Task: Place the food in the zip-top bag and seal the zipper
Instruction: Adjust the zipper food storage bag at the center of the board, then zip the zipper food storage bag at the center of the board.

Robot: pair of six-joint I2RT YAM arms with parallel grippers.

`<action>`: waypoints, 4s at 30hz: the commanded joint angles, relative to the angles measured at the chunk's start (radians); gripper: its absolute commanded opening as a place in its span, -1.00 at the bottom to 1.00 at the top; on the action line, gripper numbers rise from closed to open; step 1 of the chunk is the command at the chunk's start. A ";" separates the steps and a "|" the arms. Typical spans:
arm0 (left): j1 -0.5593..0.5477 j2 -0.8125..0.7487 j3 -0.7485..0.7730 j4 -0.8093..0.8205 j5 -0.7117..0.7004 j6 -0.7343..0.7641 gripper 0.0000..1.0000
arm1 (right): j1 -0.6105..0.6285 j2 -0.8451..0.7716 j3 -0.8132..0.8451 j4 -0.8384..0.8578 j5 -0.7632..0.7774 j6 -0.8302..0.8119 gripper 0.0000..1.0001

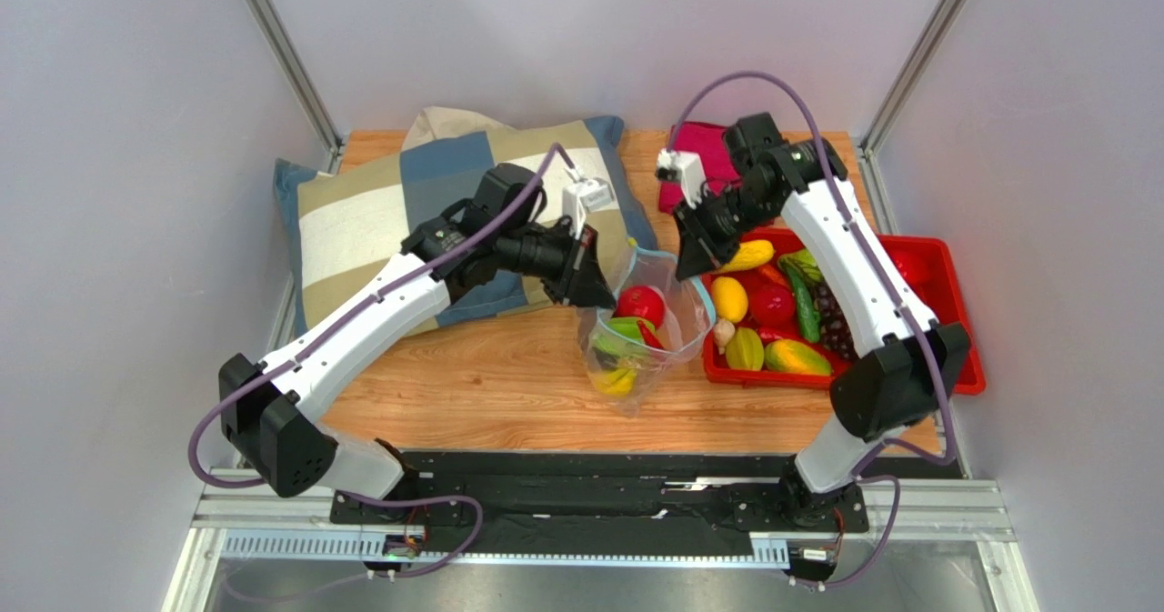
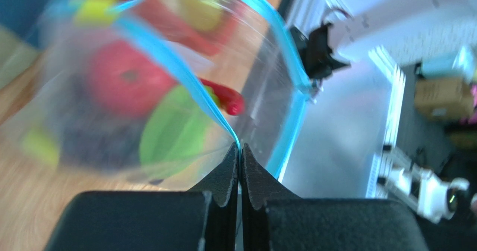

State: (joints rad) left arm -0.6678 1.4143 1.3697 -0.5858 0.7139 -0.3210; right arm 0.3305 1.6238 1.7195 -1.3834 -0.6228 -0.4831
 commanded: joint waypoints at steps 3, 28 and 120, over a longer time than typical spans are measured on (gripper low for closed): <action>-0.095 -0.063 -0.052 0.122 0.058 0.169 -0.69 | 0.027 0.130 0.210 -0.169 -0.136 -0.144 -1.00; 0.358 -0.187 -0.308 0.397 0.243 0.611 0.49 | 0.140 0.211 0.252 -0.003 -0.172 -0.494 -1.00; 0.300 -0.258 -0.441 0.628 0.268 0.339 0.04 | 0.340 0.025 -0.011 0.506 0.037 -0.405 -1.00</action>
State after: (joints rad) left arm -0.3725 1.2114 0.9863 -0.1329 0.9989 0.0681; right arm 0.6865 1.7039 1.7134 -0.9157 -0.5522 -0.8692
